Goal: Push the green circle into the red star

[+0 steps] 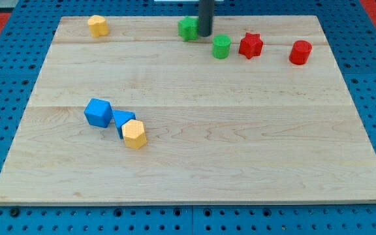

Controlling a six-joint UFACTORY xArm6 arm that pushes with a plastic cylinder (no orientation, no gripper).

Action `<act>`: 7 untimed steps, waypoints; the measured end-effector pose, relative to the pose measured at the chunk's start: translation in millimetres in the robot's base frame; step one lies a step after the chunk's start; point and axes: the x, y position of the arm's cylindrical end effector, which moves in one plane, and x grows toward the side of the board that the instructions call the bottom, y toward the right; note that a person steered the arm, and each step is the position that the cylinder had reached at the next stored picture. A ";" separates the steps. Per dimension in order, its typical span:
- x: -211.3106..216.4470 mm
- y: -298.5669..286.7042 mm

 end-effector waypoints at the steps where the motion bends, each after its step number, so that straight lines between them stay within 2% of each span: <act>1: 37.1 -25.7; 2: 71.0 -14.0; 4: 69.7 41.5; 5: 49.7 25.8; 6: 41.1 55.0; 7: 52.0 35.2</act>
